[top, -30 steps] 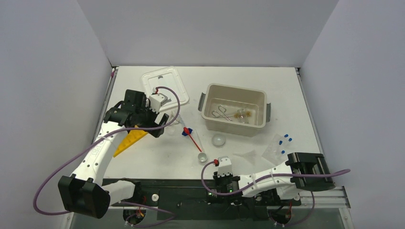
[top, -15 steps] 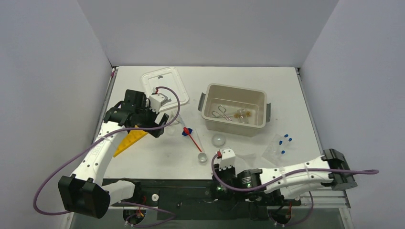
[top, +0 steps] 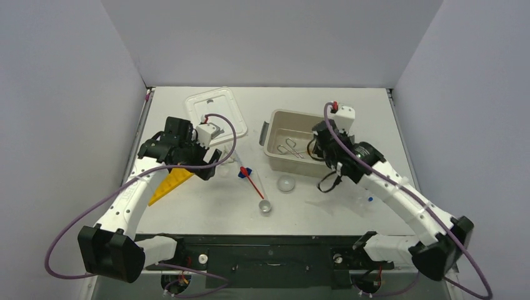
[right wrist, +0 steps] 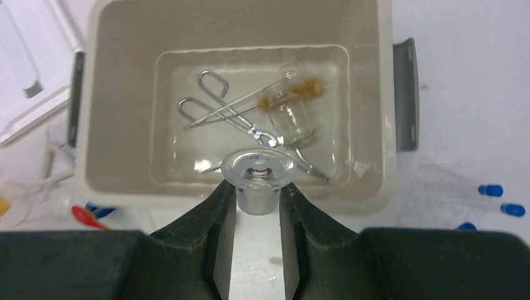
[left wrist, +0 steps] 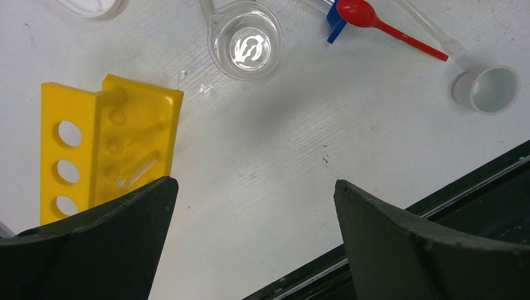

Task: Organize the chemistry lab equipment
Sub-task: Place the chemistry item in the storage box, then pick up the chemistry item at the center of the board, then place the chemistry item in the storage box, then pick up the chemistry item at the center of the board.

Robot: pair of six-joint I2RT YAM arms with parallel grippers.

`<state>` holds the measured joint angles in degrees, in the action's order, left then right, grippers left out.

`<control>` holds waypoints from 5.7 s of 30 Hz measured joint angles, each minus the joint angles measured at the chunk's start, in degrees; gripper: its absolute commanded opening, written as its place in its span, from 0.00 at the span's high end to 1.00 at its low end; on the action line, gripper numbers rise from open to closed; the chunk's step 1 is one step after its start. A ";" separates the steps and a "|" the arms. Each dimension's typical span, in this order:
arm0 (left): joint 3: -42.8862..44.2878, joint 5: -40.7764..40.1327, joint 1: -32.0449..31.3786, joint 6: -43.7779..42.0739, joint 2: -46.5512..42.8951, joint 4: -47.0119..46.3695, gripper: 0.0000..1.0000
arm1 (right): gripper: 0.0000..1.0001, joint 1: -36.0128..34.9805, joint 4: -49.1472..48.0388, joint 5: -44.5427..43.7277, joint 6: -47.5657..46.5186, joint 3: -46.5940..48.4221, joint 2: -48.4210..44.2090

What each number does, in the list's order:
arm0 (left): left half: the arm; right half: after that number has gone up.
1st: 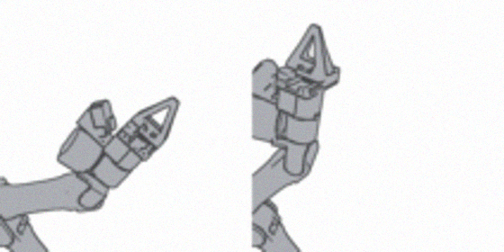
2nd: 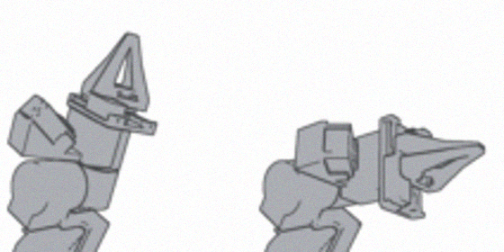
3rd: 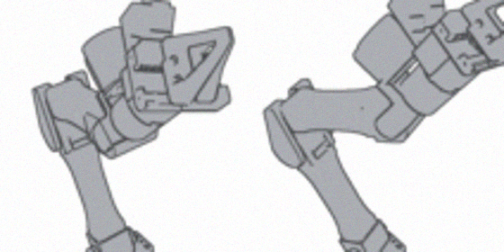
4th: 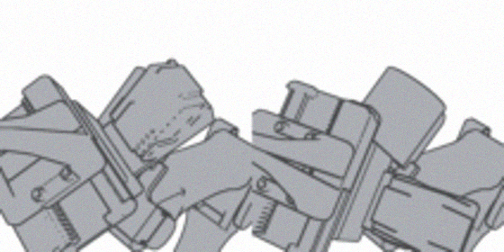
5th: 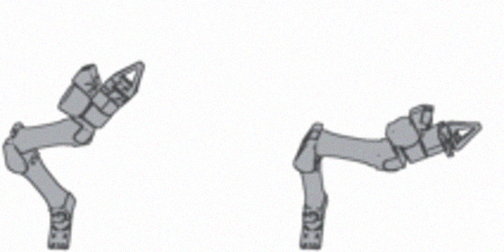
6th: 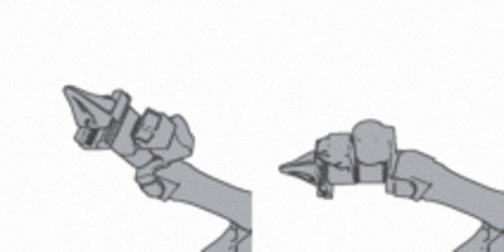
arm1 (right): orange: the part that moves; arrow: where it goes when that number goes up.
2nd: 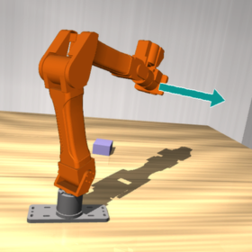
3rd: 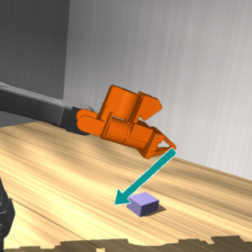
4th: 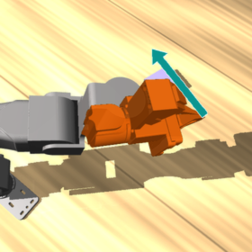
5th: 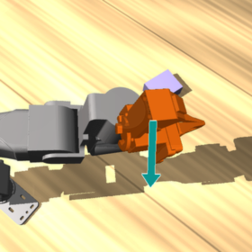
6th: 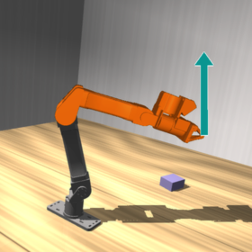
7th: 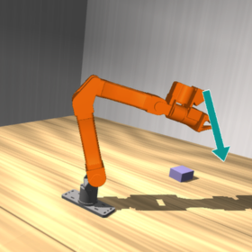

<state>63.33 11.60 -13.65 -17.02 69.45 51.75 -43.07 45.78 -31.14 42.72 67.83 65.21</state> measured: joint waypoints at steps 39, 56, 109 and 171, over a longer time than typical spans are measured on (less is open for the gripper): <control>-0.31 -2.43 0.00 -0.48 -2.14 6.01 0.04 | 0.38 18.91 -12.59 9.64 -10.93 8.59 37.09; 3.56 -2.99 0.00 -1.01 -1.68 7.41 0.03 | 0.36 12.44 -7.63 10.40 -0.87 -22.38 -11.04; 0.22 -2.16 -0.17 -0.83 -2.49 4.59 0.03 | 1.00 18.53 -9.31 32.46 -9.35 -4.07 5.01; -2.58 -2.16 -0.17 -2.69 -6.60 3.50 0.03 | 0.65 -9.25 -52.61 6.16 5.79 -38.97 17.09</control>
<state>60.75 9.43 -13.82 -19.70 62.85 55.24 -52.31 -6.83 -24.97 48.51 28.86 82.30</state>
